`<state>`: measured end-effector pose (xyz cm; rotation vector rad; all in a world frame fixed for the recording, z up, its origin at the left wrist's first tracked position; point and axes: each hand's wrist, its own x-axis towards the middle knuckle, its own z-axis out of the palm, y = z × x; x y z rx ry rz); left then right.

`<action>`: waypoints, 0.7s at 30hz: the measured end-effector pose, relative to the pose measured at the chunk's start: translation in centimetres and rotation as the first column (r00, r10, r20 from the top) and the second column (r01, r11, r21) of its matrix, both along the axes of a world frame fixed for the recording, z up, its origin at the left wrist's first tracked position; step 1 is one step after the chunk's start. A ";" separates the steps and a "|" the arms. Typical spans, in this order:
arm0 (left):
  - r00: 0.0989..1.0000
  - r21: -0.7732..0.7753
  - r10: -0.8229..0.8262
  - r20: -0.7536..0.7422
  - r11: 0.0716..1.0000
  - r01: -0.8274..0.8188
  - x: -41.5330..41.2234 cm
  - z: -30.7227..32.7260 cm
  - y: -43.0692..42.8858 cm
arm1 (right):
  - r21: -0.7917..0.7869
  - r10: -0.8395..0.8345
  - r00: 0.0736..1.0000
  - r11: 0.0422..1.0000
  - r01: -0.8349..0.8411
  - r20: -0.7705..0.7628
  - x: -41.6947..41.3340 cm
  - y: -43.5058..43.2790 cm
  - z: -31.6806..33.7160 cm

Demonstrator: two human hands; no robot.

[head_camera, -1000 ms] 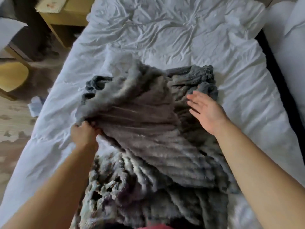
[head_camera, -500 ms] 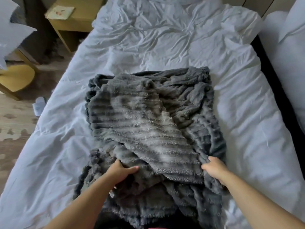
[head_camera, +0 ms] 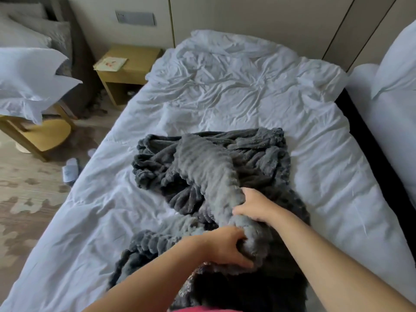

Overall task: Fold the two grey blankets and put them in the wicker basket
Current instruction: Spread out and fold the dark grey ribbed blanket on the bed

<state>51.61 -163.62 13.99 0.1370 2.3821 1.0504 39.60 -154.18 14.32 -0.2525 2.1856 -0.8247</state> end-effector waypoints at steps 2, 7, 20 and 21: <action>0.996 -0.043 0.010 0.084 0.999 -0.006 -0.1 -0.5 -1.9 | -0.144 -0.277 0.953 0.955 0.258 -0.126 -1.3 1.3 0.1; 0.909 -0.217 0.085 0.409 0.976 0.006 0.3 -2.9 -8.3 | -0.040 -0.790 0.582 0.599 0.800 -0.193 -5.0 11.6 -3.6; 0.145 0.062 0.816 0.559 0.133 -0.989 -4.1 -9.0 -16.4 | 0.504 -0.183 0.905 0.780 0.372 -0.385 -5.4 6.0 -7.2; 0.090 0.048 0.853 0.515 0.076 -0.996 -4.8 -9.5 -17.3 | 0.444 -0.141 0.907 0.835 0.325 -0.398 -6.3 4.2 -7.4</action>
